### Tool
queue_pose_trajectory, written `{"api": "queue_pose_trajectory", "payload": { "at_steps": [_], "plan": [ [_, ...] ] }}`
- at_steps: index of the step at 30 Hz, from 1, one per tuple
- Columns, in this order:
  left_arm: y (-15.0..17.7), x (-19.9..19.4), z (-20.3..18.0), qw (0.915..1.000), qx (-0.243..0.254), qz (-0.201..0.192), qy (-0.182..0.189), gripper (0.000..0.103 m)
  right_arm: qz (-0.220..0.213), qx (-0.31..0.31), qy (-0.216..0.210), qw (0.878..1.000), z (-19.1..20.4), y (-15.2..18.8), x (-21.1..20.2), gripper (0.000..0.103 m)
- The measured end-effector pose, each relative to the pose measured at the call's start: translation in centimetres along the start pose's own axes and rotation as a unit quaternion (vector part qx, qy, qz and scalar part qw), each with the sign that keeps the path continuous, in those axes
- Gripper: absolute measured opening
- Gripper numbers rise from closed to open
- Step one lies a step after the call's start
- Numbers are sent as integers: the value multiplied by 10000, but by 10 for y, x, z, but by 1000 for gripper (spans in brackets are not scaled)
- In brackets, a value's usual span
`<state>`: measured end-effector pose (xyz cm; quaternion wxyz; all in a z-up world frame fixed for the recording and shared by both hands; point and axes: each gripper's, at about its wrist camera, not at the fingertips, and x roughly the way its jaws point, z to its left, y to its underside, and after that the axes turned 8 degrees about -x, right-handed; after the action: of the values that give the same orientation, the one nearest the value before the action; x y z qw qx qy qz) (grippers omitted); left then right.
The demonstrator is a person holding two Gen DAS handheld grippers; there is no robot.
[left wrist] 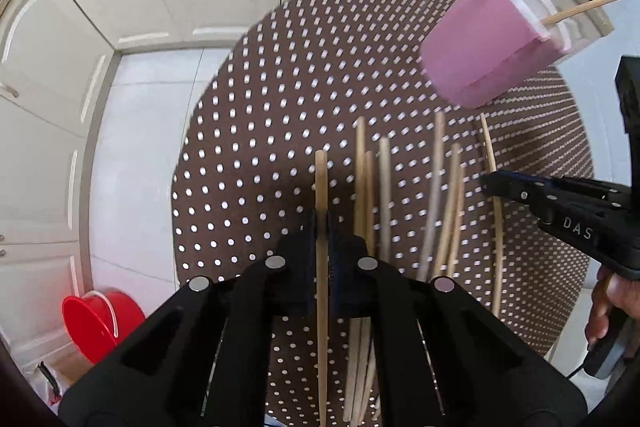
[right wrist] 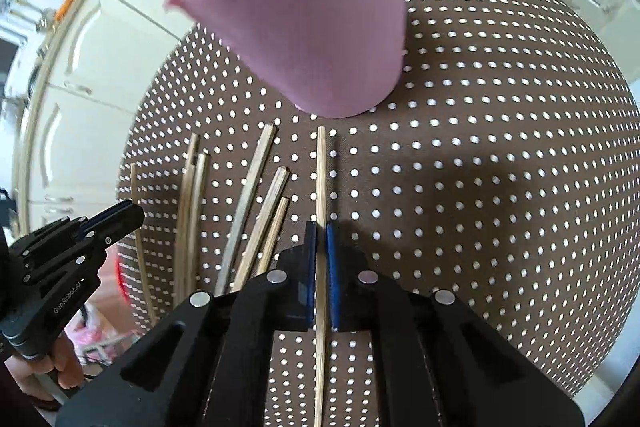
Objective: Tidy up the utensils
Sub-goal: 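Move the left gripper back and grasp a chopstick while the right gripper grasps another, then lift the left gripper's chopstick above the cup while the right gripper carries its chopstick there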
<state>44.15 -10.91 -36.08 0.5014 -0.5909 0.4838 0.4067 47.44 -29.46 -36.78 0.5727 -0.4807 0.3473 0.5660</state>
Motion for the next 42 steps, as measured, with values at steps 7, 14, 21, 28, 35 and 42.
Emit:
{"api": "queue_pose_trajectory", "payload": {
  "at_steps": [7, 14, 21, 28, 35, 42],
  "plan": [
    [-10, -52, -9, 9983, 93, -476, 311, 6, -549, 157, -190, 9982, -11, 10, -48, 4],
    [-16, -109, -19, 9926, 238, -1050, 560, 6, -1181, 64, -240, 9927, -10, 27, -106, 4],
    [-15, -139, -34, 9873, 439, -1350, 720, 6, -1560, 14, -98, 9877, 0, 40, -131, 4],
    [-14, -158, -50, 9817, 650, -1561, 881, 6, -2017, -127, 9, 9794, 9, 45, -168, 4],
    [-25, -184, -61, 9724, 670, -1885, 1200, 6, -2637, -256, 124, 9642, 13, 28, -205, 4],
    [-48, -217, -70, 9560, 558, -2431, 1542, 6, -3112, -463, 252, 9489, 16, -1, -229, 4]
  ]
}}
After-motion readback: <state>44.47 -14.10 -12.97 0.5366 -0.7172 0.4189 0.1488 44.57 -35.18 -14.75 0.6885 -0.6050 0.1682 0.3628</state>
